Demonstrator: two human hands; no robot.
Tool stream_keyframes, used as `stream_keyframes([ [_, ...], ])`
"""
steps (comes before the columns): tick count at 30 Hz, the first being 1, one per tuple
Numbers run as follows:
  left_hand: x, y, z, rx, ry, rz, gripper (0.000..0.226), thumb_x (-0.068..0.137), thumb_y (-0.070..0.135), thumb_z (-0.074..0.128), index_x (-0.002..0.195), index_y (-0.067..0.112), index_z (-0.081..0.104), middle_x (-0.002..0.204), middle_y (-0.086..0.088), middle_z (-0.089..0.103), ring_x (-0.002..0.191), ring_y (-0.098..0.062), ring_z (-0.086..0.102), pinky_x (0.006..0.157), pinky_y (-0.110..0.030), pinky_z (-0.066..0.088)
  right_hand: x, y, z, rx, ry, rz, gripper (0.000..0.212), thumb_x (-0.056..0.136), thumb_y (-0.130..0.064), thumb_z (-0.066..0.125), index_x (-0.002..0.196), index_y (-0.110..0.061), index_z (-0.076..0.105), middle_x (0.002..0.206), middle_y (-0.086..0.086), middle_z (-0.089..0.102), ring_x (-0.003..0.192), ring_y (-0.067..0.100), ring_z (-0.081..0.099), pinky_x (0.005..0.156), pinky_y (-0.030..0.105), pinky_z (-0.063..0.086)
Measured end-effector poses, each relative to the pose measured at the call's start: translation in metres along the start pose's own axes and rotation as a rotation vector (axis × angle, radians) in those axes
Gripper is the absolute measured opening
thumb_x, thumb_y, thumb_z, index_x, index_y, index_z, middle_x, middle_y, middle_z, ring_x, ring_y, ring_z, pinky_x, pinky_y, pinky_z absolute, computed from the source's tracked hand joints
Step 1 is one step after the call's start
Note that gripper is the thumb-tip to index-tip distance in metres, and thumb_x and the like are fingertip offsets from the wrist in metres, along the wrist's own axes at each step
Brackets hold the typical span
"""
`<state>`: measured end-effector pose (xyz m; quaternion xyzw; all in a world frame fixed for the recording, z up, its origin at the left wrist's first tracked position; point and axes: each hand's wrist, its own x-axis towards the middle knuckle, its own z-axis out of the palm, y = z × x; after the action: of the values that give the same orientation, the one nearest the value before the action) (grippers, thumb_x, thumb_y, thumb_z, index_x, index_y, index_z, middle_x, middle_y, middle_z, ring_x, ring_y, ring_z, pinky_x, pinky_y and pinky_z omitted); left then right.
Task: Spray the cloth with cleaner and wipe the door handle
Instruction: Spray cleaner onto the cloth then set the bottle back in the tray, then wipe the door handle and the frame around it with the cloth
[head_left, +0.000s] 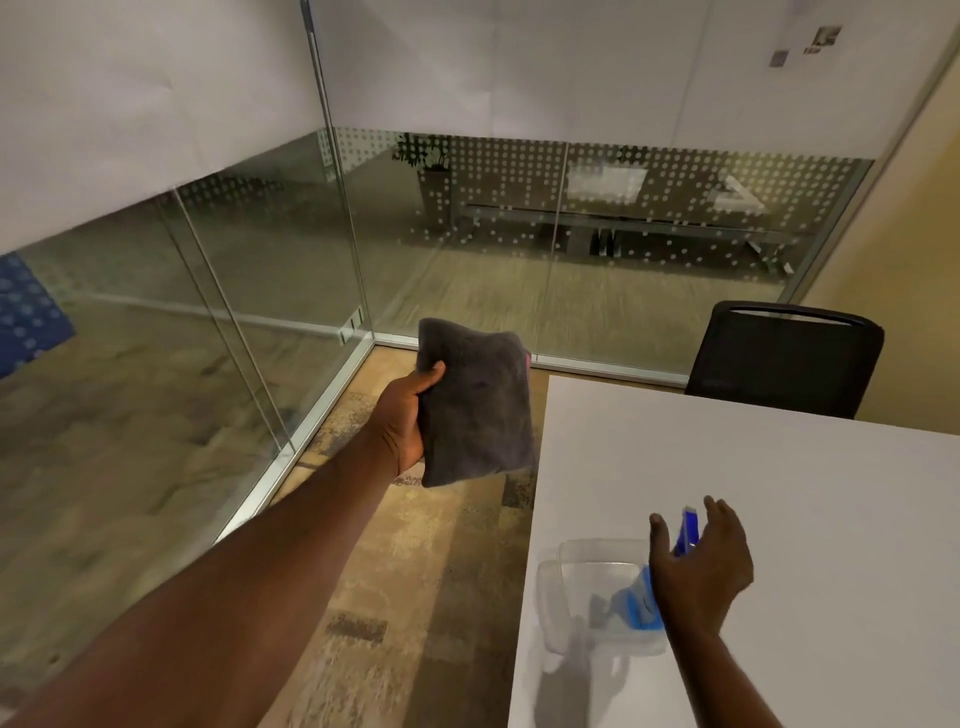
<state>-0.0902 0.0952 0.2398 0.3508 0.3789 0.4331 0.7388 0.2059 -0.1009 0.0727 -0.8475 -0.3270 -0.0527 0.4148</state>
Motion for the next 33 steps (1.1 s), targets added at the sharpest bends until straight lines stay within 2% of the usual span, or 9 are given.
stream_keyframes([
  [3, -0.007, 0.004, -0.008, -0.019, 0.016, 0.012, 0.027, 0.099, 0.030, 0.064, 0.119, 0.013, 0.072, 0.123, -0.017, 0.075, 0.117, -0.042, 0.067, 0.103, -0.058, 0.051, 0.002, -0.065, 0.001, 0.267, -0.070, -0.074, 0.060, 0.091, -0.041, 0.074, 0.142, -0.018, 0.053, 0.147, 0.006, 0.058, 0.136, 0.025, 0.053, 0.115, 0.045, 0.037],
  [7, -0.023, 0.016, -0.020, -0.010, 0.032, 0.027, 0.041, 0.097, 0.030, 0.066, 0.130, 0.006, 0.067, 0.125, -0.017, 0.074, 0.122, -0.042, 0.065, 0.108, -0.060, 0.048, 0.004, -0.168, 0.002, 0.594, -0.425, -0.110, 0.041, 0.094, -0.053, 0.062, 0.129, -0.032, 0.061, 0.128, -0.013, 0.066, 0.115, 0.003, 0.062, 0.105, 0.040, 0.052],
  [12, -0.052, 0.048, -0.041, -0.040, 0.026, 0.052, 0.047, 0.096, 0.025, 0.065, 0.136, 0.000, 0.062, 0.122, -0.020, 0.074, 0.108, -0.036, 0.074, 0.086, -0.047, 0.063, -0.019, -0.283, 0.003, 1.007, -0.968, 0.097, 0.066, 0.076, -0.075, 0.070, 0.120, -0.027, 0.074, 0.118, 0.001, 0.078, 0.107, 0.025, 0.075, 0.086, 0.052, 0.063],
  [14, -0.065, 0.066, -0.055, -0.030, 0.006, 0.067, 0.044, 0.096, 0.026, 0.065, 0.132, 0.000, 0.064, 0.114, -0.020, 0.076, 0.100, -0.033, 0.076, 0.076, -0.040, 0.064, -0.033, -0.315, 0.006, 1.152, -1.141, 0.196, 0.064, 0.074, -0.062, 0.082, 0.121, -0.020, 0.074, 0.119, 0.009, 0.078, 0.105, 0.031, 0.076, 0.075, 0.046, 0.064],
  [16, -0.084, 0.089, -0.078, -0.006, 0.015, 0.102, 0.041, 0.094, 0.027, 0.066, 0.126, 0.000, 0.065, 0.109, -0.019, 0.076, 0.099, -0.033, 0.075, 0.086, -0.042, 0.062, -0.053, -0.347, 0.008, 1.204, -1.256, 0.223, 0.062, 0.075, -0.040, 0.088, 0.125, -0.008, 0.071, 0.122, 0.017, 0.075, 0.107, 0.035, 0.075, 0.073, 0.044, 0.063],
  [21, -0.134, 0.144, -0.143, 0.092, 0.121, 0.204, 0.058, 0.094, 0.024, 0.065, 0.139, -0.010, 0.054, 0.137, -0.033, 0.060, 0.129, -0.046, 0.058, 0.116, -0.055, 0.043, -0.106, -0.418, 0.018, 1.162, -1.381, 0.204, 0.047, 0.074, -0.019, 0.086, 0.115, 0.002, 0.075, 0.117, 0.022, 0.076, 0.106, 0.039, 0.075, 0.074, 0.042, 0.062],
  [25, -0.173, 0.186, -0.203, 0.183, 0.234, 0.305, 0.036, 0.097, 0.025, 0.067, 0.122, -0.002, 0.067, 0.116, -0.023, 0.074, 0.113, -0.036, 0.069, 0.095, -0.039, 0.058, -0.159, -0.482, 0.026, 1.204, -1.413, 0.096, 0.039, 0.073, -0.008, 0.084, 0.110, 0.005, 0.076, 0.114, 0.026, 0.076, 0.106, 0.040, 0.074, 0.088, 0.046, 0.060],
  [28, -0.200, 0.213, -0.243, 0.271, 0.318, 0.427, 0.027, 0.096, 0.022, 0.072, 0.112, -0.001, 0.069, 0.109, -0.024, 0.073, 0.103, -0.036, 0.069, 0.098, -0.044, 0.053, -0.200, -0.526, 0.030, 1.225, -1.380, 0.057, 0.029, 0.075, -0.001, 0.079, 0.104, 0.005, 0.076, 0.104, 0.023, 0.079, 0.094, 0.034, 0.078, 0.073, 0.036, 0.062],
  [33, -0.246, 0.246, -0.296, 0.427, 0.432, 0.533, 0.028, 0.088, 0.024, 0.083, 0.098, 0.001, 0.072, 0.093, -0.016, 0.075, 0.082, -0.024, 0.069, 0.074, -0.034, 0.054, -0.264, -0.583, 0.040, 1.306, -1.359, 0.032, 0.015, 0.083, 0.002, 0.075, 0.077, -0.009, 0.083, 0.090, 0.016, 0.081, 0.076, 0.026, 0.078, 0.064, 0.032, 0.061],
])
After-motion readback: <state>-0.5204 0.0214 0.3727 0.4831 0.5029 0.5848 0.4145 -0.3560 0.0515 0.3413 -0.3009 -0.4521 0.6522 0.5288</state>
